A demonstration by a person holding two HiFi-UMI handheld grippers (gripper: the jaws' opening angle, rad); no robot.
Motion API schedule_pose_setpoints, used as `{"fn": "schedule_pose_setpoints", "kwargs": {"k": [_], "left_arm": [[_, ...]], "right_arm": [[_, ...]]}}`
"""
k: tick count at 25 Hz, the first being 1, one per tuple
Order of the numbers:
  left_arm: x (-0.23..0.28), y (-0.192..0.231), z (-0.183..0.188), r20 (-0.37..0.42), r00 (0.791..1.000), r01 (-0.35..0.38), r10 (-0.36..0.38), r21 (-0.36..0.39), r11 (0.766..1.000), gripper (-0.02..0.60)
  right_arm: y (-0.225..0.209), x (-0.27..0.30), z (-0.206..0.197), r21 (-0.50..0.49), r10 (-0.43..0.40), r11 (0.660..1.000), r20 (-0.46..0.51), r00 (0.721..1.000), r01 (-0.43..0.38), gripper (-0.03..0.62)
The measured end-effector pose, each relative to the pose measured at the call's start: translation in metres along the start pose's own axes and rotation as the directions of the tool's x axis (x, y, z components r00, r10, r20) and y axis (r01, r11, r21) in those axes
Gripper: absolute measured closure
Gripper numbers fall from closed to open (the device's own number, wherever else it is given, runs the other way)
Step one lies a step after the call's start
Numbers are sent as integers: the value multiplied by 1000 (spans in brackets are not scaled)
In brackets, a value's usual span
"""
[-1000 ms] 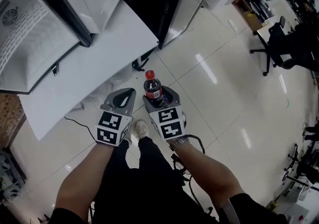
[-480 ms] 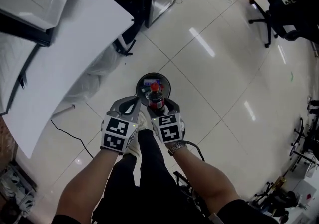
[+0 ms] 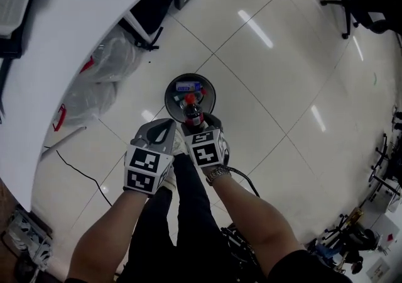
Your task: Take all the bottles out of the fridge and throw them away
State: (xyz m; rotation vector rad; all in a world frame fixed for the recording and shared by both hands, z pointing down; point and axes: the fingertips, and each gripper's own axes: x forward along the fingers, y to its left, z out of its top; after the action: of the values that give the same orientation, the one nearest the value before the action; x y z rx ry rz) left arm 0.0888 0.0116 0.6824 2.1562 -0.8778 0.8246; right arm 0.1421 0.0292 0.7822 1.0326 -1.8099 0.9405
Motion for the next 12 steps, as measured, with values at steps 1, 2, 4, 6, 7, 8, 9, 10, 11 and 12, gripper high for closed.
{"fn": "schedule_pose_setpoints", "kwargs": {"k": [1,2,4,6,7,8,9,10,11,12], "left_arm": [[2,1,-4,-7,1000,0,0,-2,1000,578],[3,2,-7,-14,1000,-3,3,-5,1000,578],[4,6,-10,-22,1000,-9,9,-9,1000,578],[5,10,-11,-21,1000,-15,15,-12,1000,578],[4,10,-10,-20,1000,-18,18,-13,1000,578],[3,10,-8,-16,1000,-20,20,-14,1000,578],[1,9,-6,-11,1000,-22,21,-14,1000,578],[-1,9,-2,-4,1000,-23,23,-13,1000,578],[-4,9,2,3,1000,-26,27,-13,1000,578],[-7,9,5,10,999,-31,31,-14,999,578]], "right_arm": [[-3,4,-3,0,-11,1000,-2,1000,11,296],[-5,7,-3,-3,-25,1000,5,1000,25,295],[-7,7,2,-17,-43,999,38,998,44,307],[-6,5,7,-25,-41,999,57,998,42,309],[-5,3,8,-22,-37,999,59,998,38,307],[-5,1,8,-18,-35,999,58,998,36,309],[-5,-3,8,-16,-35,999,58,998,36,309],[-6,-6,9,-15,-36,999,60,998,37,309],[-6,-11,10,-15,-38,999,62,997,39,309],[-5,-15,11,-14,-39,999,66,997,40,309]]}}
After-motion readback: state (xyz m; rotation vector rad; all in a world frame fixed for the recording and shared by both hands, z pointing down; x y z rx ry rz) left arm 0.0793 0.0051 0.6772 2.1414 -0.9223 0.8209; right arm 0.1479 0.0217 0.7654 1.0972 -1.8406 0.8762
